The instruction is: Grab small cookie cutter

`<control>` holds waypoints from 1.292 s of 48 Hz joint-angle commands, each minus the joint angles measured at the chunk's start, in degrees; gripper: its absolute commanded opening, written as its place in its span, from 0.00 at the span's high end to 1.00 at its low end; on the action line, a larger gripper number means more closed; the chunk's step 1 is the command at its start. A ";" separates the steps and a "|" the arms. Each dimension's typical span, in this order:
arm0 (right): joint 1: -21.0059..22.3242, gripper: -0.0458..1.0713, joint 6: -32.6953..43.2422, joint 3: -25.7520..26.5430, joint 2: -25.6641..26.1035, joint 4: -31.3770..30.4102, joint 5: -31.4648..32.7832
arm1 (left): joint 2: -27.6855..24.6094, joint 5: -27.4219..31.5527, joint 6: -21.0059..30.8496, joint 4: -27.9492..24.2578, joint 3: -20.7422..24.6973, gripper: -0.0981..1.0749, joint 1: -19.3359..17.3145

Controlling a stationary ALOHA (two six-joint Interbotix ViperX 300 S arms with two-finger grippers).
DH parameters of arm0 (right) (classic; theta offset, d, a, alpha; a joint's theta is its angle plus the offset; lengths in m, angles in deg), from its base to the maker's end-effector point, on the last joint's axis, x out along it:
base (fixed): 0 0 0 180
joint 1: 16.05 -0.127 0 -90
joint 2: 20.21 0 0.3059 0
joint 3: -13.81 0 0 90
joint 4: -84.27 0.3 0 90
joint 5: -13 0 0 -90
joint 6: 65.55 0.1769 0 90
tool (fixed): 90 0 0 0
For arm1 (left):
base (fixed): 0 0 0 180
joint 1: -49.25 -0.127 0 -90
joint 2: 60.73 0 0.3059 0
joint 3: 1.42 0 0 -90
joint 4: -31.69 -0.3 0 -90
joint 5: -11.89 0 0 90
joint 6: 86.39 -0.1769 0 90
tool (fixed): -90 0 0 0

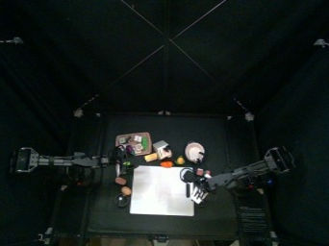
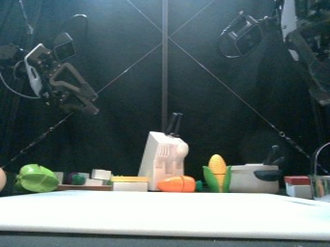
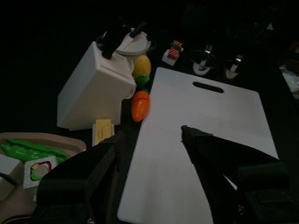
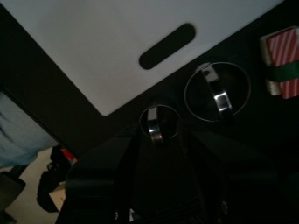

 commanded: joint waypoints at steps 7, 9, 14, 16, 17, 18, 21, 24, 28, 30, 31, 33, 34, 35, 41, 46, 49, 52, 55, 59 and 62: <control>-4.04 0.27 0.26 3.16 -2.11 0.79 0.00 | 0.00 2.37 -0.09 -0.26 0.44 0.15 2.81; -4.57 0.27 0.26 3.43 -2.72 0.70 0.18 | 0.00 3.34 -0.09 -0.35 0.53 0.15 3.60; -5.01 0.27 0.18 3.87 -3.96 0.79 1.49 | 0.09 5.36 -0.09 -0.70 0.97 0.15 5.19; -5.19 0.27 0.18 3.87 -4.22 0.70 2.29 | 0.09 5.98 -0.09 -0.70 1.05 0.15 5.80; -5.19 0.27 0.18 3.78 -4.31 0.70 2.64 | 0.09 6.24 -0.09 -0.79 1.05 0.15 6.06; -5.36 0.27 0.18 3.69 -4.31 0.70 2.99 | 0.09 6.42 -0.09 -0.88 1.05 0.15 6.24; -5.36 0.27 0.35 3.43 -4.39 0.70 3.69 | 0.35 7.12 -0.09 -1.05 1.05 0.15 6.94; -5.45 0.27 0.35 3.34 -4.57 0.53 3.78 | 0.70 7.91 -0.09 -1.14 0.88 0.15 7.29; -5.54 0.27 0.35 3.25 -4.75 0.35 3.87 | 1.58 9.14 -0.09 -1.14 0.62 0.15 7.91; -5.62 0.27 0.35 3.08 -4.92 0.26 3.87 | 2.29 9.84 0.00 -1.05 0.44 0.15 8.17; -5.62 0.27 0.35 2.90 -5.10 0.26 3.96 | 2.55 10.11 0.00 -1.05 0.44 0.15 8.26; -5.71 0.27 0.35 2.72 -5.36 0.26 4.13 | 3.16 10.55 0.00 -1.05 0.26 0.15 8.53; -5.80 0.27 0.35 2.46 -5.54 0.26 4.13 | 3.34 10.63 0.00 -1.05 0.18 0.15 8.61; -5.98 0.27 0.35 2.29 -5.71 0.26 4.13 | 3.69 10.81 0.00 -0.97 0.18 0.15 8.70; -7.29 0.27 0.35 1.49 -6.50 -0.26 4.13 | 5.10 10.90 0.00 -0.88 -0.44 0.15 8.96; -8.09 0.27 0.35 1.32 -7.21 -0.09 4.13 | 5.80 10.90 0.09 -0.88 -1.05 0.15 8.96; -8.17 0.27 0.35 1.14 -7.73 -0.26 3.87 | 5.89 10.90 0.00 -0.88 -1.23 0.15 8.96; -8.17 0.27 0.35 1.05 -8.35 -0.44 3.78 | 5.89 10.81 0.00 -0.97 -1.23 0.15 8.88; -8.17 0.27 0.26 0.70 -8.96 -0.62 3.78 | 5.89 10.63 -0.09 -1.05 -1.23 0.15 8.96; -8.09 0.27 0.26 0.18 -9.84 -0.70 3.87 | 5.89 10.63 -0.09 -1.05 -1.32 0.15 8.96; -7.82 0.27 0.26 0.09 -10.28 -0.70 3.87 | 5.89 10.63 -0.09 -1.05 -1.32 0.15 8.88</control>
